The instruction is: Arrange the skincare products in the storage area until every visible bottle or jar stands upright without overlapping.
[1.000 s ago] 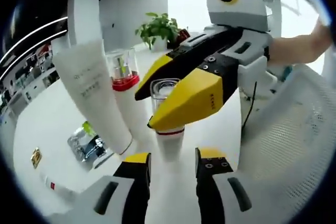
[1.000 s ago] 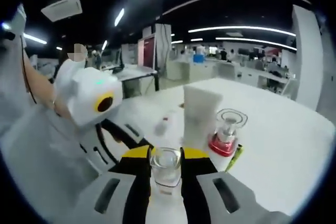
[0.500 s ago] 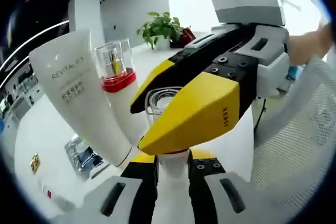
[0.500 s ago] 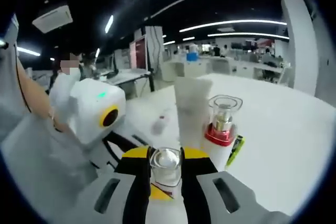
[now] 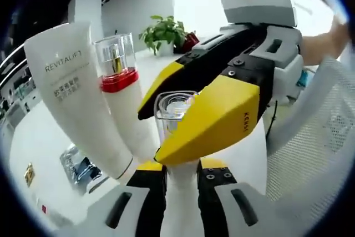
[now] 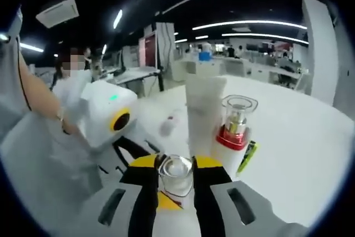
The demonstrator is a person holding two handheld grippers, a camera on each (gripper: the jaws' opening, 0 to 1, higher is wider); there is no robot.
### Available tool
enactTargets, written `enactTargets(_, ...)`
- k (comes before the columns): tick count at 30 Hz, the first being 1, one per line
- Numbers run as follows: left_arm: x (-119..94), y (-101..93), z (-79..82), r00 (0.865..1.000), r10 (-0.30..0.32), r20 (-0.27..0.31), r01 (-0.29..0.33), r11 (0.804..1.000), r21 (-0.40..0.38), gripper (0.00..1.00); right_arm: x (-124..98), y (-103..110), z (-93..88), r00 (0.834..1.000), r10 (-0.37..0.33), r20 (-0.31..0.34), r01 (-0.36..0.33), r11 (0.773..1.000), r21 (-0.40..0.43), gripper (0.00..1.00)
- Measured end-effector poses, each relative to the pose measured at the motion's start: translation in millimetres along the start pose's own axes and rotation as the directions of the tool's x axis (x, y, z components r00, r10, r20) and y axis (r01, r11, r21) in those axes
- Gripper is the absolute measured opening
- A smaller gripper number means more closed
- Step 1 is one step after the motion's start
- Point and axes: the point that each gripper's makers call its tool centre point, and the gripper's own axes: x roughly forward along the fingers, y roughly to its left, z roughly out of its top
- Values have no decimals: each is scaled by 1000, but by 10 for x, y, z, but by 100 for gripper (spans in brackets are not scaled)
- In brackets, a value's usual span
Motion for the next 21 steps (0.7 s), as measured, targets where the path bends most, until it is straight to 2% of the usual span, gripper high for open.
enactTargets(3, 6, -18, 20, 1000, -21, 8, 21, 999, 41, 18, -47, -9, -25, 1000, 2, -15, -2, 1000, -5, 31)
enactTargets(5, 5, -15, 18, 1000, -21, 8, 21, 997, 69, 19, -98, -18, -37, 1000, 0, -22, 0, 1000, -2, 31)
enactTargets(8, 4, 9, -43, 1000, -8, -21, 10, 996, 89, 24, -175, -46, -80, 999, -3, -32, 3, 1000, 4, 30)
enactTargets(13, -31, 47, -158, 999, 7, -53, -5, 999, 53, 29, -260, -59, -254, 997, 1, -79, 0, 1000, 12, 28)
enactTargets(16, -54, 69, -193, 997, 23, -68, -20, 999, 50, 28, -257, -31, -420, 992, 17, -123, -17, 1000, 4, 25)
enactTargets(19, -68, 108, -218, 996, 41, -77, -39, 999, 35, 27, -223, -45, -563, 986, 6, -164, -15, 999, -51, 19)
enactTargets(21, -79, 116, -223, 996, 44, -81, -42, 999, 32, 25, -182, -40, -645, 983, 17, -182, -24, 999, -36, 19)
